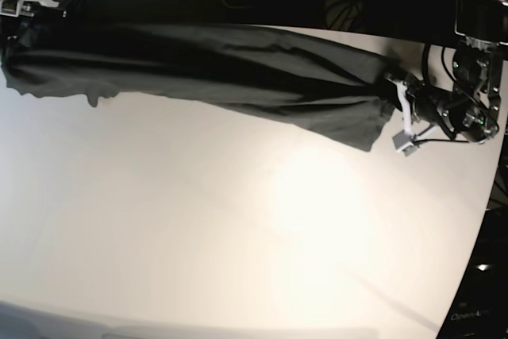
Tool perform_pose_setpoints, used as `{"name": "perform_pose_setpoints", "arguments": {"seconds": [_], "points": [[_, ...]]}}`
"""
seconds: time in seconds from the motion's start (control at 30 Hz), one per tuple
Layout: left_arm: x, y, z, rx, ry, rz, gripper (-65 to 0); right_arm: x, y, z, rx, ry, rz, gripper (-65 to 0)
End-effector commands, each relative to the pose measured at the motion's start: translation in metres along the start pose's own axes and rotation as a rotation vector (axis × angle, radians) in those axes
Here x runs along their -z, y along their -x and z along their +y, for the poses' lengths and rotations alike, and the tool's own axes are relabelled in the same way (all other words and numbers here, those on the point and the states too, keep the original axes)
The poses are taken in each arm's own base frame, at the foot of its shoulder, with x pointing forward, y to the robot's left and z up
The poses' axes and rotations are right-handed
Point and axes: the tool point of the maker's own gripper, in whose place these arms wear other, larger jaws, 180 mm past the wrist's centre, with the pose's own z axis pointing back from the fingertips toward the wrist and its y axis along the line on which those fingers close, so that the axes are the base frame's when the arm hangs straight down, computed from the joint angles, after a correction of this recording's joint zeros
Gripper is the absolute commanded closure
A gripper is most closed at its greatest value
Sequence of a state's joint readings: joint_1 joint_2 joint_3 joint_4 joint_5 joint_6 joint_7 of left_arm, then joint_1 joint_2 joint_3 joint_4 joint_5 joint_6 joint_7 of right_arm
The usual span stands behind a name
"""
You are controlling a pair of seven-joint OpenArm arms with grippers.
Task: Fold the T-shirt properly
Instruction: 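Hold both strip ends and drag the strip taut across the table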
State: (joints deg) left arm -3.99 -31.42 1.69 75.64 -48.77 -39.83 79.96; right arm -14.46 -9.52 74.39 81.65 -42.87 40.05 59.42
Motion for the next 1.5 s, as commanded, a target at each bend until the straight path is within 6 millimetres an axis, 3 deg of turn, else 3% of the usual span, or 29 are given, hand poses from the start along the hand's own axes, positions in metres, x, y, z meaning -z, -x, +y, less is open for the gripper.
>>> {"name": "perform_pose_setpoints", "arguments": {"seconds": [0.0,0.23,0.43,0.63,0.9,1.03,1.33,1.47], "points": [[-0.011,-0.006,0.008,0.012,-0.026,-0.016,-4.2,0.003,-0.021,-0.013,-0.015,0.035,-0.096,-0.1],[-0.011,-0.005,0.008,0.012,-0.028,-0.013,-4.2,-0.001,-0.014,-0.021,0.059,0.136,-0.145,-0.1],[-0.012,-0.005,0.009,0.012,-0.030,-0.011,-4.2,-0.015,-0.020,-0.034,0.079,0.229,-0.227,-0.1],[-0.013,-0.004,0.010,0.012,-0.032,-0.011,-4.2,-0.005,-0.014,-0.025,0.151,0.255,-0.252,-0.1],[-0.013,-0.005,0.010,0.013,-0.034,-0.011,-4.2,-0.018,-0.001,-0.023,0.169,0.248,-0.208,-0.1],[-0.013,-0.005,0.010,0.013,-0.034,-0.011,-4.2,-0.016,0.016,-0.017,0.226,0.254,-0.184,-0.1],[-0.016,-0.010,0.012,0.018,-0.039,-0.021,-4.2,-0.016,0.019,-0.016,0.237,0.255,-0.176,-1.0],[-0.016,-0.010,0.012,0.018,-0.039,-0.021,-4.1,-0.016,0.021,-0.015,0.242,0.255,-0.169,-8.9]]}}
